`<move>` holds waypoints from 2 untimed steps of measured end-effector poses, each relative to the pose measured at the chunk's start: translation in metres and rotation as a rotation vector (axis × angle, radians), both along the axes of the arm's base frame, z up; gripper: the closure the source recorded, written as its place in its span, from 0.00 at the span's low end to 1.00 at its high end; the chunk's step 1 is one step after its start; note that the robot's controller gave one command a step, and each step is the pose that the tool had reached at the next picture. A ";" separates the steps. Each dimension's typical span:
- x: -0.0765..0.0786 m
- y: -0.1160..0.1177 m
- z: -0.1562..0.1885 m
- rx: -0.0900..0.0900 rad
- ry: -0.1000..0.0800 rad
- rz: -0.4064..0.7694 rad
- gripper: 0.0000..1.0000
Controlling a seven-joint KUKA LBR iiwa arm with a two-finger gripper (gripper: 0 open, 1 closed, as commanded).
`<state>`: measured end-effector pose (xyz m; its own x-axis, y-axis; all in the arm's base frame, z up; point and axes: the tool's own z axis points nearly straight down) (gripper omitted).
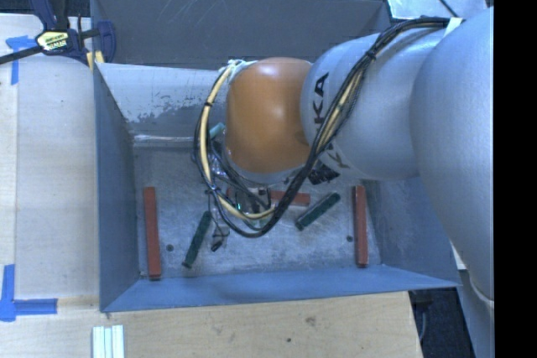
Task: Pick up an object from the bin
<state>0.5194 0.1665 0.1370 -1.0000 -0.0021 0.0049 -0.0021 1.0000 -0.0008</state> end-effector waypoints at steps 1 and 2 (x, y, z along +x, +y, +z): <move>-0.004 -0.046 -0.069 0.000 -0.002 0.247 0.00; -0.006 0.030 -0.067 0.005 -0.009 0.471 0.00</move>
Offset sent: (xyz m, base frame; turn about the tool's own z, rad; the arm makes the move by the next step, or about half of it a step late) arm -0.0031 -0.0440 -0.0670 -0.2499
